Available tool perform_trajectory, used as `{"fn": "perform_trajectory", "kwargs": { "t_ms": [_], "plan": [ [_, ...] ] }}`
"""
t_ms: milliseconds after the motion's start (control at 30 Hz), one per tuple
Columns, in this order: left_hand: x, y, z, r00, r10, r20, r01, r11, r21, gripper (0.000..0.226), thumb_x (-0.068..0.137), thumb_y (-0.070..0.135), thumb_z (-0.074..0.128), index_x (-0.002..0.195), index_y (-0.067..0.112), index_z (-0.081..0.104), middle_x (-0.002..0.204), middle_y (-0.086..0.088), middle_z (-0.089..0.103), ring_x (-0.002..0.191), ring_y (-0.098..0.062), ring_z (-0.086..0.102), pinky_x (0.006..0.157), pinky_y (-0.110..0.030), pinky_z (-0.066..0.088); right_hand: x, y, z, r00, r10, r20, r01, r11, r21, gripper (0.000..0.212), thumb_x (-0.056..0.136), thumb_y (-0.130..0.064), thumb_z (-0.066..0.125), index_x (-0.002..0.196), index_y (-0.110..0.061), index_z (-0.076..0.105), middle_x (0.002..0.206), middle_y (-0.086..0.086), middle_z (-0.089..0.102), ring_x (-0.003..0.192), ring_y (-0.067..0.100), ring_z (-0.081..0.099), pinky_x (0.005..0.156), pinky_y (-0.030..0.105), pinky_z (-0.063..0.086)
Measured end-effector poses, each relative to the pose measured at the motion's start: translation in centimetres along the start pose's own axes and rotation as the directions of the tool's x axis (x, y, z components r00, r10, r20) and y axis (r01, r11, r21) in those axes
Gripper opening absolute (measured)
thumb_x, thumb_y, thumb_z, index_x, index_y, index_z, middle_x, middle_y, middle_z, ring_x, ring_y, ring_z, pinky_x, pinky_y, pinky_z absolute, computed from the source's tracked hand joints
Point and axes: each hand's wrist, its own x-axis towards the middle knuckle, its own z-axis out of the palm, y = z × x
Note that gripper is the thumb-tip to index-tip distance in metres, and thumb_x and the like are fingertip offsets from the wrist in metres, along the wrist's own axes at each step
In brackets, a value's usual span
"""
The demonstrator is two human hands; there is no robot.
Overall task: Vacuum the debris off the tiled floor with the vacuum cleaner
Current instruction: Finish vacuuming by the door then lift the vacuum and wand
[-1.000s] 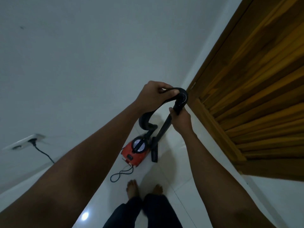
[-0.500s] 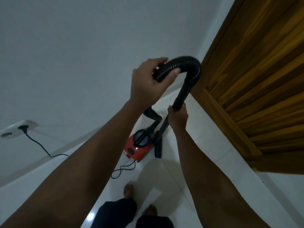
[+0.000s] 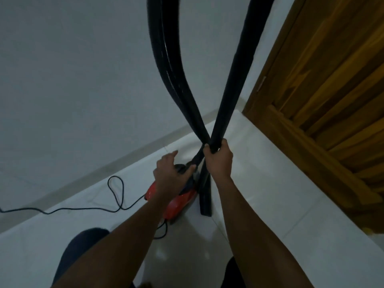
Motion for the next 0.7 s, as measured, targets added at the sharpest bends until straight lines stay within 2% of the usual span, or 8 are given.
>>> {"fn": "perform_trajectory", "kwargs": {
  "t_ms": [133, 267, 367, 433, 467, 533, 633, 700],
  "plan": [
    [-2.0, -6.1, 5.0, 0.998, -0.069, -0.015, 0.07, 0.992, 0.105, 0.066, 0.082, 0.05, 0.068, 0.138, 0.021, 0.047, 0.136, -0.008, 0.052, 0.125, -0.031, 0.045, 0.101, -0.047, 0.037, 0.0, 4.6, 2.7, 0.997, -0.06, -0.046, 0.059, 0.998, -0.01, 0.028, 0.087, -0.032, 0.067, 0.111, -0.022, 0.058, 0.092, -0.007, 0.062, 0.083, 0.011, 0.063, 0.071, 0.028, 0.056],
    [-4.8, -11.3, 8.3, 0.986, -0.148, -0.07, 0.156, 0.979, 0.131, 0.076, 0.074, 0.053, 0.069, 0.137, 0.019, 0.045, 0.133, -0.008, 0.052, 0.124, -0.033, 0.046, 0.103, -0.048, 0.037, 0.4, 7.0, 3.7, 0.993, -0.112, -0.038, 0.11, 0.993, -0.051, 0.028, 0.087, -0.029, 0.067, 0.111, -0.016, 0.059, 0.092, -0.003, 0.06, 0.08, 0.012, 0.059, 0.068, 0.025, 0.052],
    [-7.0, -13.3, 10.1, 0.946, -0.306, -0.109, 0.313, 0.948, 0.055, 0.093, 0.067, 0.064, 0.062, 0.143, 0.018, 0.036, 0.141, -0.01, 0.046, 0.131, -0.034, 0.041, 0.108, -0.052, 0.035, 0.6, 8.2, 3.8, 0.986, -0.167, -0.025, 0.164, 0.98, -0.109, 0.034, 0.09, -0.033, 0.064, 0.116, -0.013, 0.057, 0.101, 0.003, 0.063, 0.085, 0.015, 0.059, 0.073, 0.027, 0.052],
    [-7.8, -14.1, 11.0, 0.908, -0.419, -0.022, 0.419, 0.908, 0.022, 0.118, 0.058, 0.082, 0.058, 0.148, 0.013, 0.027, 0.148, -0.013, 0.039, 0.135, -0.036, 0.038, 0.11, -0.055, 0.033, 0.7, 8.1, 3.9, 0.982, -0.189, 0.002, 0.188, 0.973, -0.137, 0.036, 0.091, -0.035, 0.062, 0.118, -0.013, 0.056, 0.106, 0.006, 0.063, 0.088, 0.017, 0.06, 0.075, 0.03, 0.054],
    [-8.1, -14.5, 11.4, 0.898, -0.439, 0.035, 0.439, 0.898, 0.008, 0.133, 0.047, 0.093, 0.055, 0.149, 0.012, 0.027, 0.148, -0.013, 0.04, 0.134, -0.036, 0.041, 0.109, -0.056, 0.036, 0.8, 8.1, 3.9, 0.981, -0.195, 0.012, 0.194, 0.97, -0.147, 0.036, 0.091, -0.036, 0.062, 0.119, -0.013, 0.056, 0.108, 0.006, 0.064, 0.091, 0.02, 0.062, 0.078, 0.033, 0.056],
    [-8.4, -15.4, 12.0, 0.91, -0.397, 0.116, 0.403, 0.915, -0.033, 0.14, 0.037, 0.1, 0.054, 0.148, 0.019, 0.032, 0.145, -0.008, 0.045, 0.129, -0.032, 0.048, 0.107, -0.053, 0.042, 0.7, 8.2, 3.7, 0.982, -0.187, 0.021, 0.187, 0.97, -0.155, 0.037, 0.091, -0.036, 0.062, 0.119, -0.013, 0.056, 0.11, 0.007, 0.063, 0.096, 0.024, 0.064, 0.081, 0.038, 0.058],
    [-8.7, -15.8, 12.3, 0.951, -0.244, 0.19, 0.259, 0.964, -0.061, 0.122, 0.054, 0.09, 0.064, 0.153, 0.031, 0.024, 0.151, -0.004, 0.037, 0.135, -0.031, 0.039, 0.112, -0.045, 0.036, 0.9, 8.1, 3.6, 0.983, -0.181, 0.037, 0.185, 0.969, -0.167, 0.039, 0.09, -0.038, 0.061, 0.12, -0.013, 0.056, 0.11, 0.007, 0.063, 0.096, 0.024, 0.064, 0.081, 0.037, 0.057],
    [-8.5, -15.6, 12.4, 0.94, -0.276, 0.202, 0.291, 0.955, -0.049, 0.127, 0.052, 0.092, 0.062, 0.154, 0.032, 0.016, 0.153, -0.005, 0.03, 0.136, -0.034, 0.038, 0.111, -0.048, 0.036, 1.3, 8.1, 3.6, 0.983, -0.179, 0.045, 0.184, 0.968, -0.173, 0.04, 0.09, -0.039, 0.061, 0.12, -0.014, 0.056, 0.11, 0.007, 0.063, 0.097, 0.024, 0.064, 0.082, 0.037, 0.057]
  ]
}}
